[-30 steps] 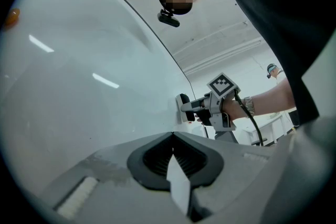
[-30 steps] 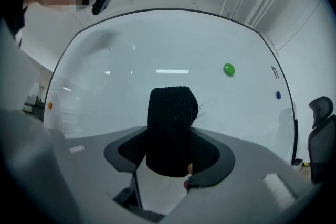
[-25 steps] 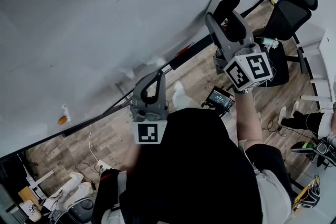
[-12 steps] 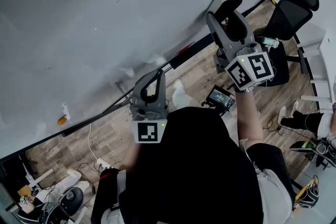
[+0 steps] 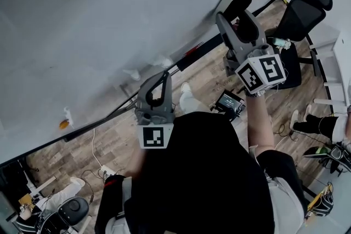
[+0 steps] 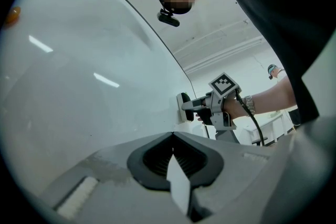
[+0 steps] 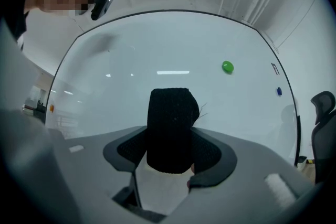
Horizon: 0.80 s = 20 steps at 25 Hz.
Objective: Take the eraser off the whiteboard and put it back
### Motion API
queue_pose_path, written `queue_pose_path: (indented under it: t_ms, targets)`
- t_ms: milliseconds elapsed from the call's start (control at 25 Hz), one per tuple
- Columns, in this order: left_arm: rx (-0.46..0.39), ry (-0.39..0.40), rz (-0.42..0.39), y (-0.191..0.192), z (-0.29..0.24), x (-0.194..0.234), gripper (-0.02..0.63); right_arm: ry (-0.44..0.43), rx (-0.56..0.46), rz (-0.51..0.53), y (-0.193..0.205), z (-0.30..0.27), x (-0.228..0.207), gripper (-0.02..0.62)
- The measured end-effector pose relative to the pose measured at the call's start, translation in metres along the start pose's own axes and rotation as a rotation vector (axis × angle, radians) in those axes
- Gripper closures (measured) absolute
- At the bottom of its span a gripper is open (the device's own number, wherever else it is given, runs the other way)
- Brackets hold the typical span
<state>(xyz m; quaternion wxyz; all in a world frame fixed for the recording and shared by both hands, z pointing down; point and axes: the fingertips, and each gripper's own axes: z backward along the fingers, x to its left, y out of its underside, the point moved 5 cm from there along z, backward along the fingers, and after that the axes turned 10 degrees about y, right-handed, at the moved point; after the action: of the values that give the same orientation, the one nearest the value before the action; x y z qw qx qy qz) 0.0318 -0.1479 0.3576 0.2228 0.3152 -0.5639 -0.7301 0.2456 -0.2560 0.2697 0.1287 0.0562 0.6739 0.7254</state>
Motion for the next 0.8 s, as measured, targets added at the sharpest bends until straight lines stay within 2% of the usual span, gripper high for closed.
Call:
queue_pose_path:
  t_ms: [800]
  targets:
    - [-0.017,0.063,-0.006,-0.016,0.028,-0.020,0.604,0.099,-0.022,0.023,-0.015,0.069,-0.005,0.333]
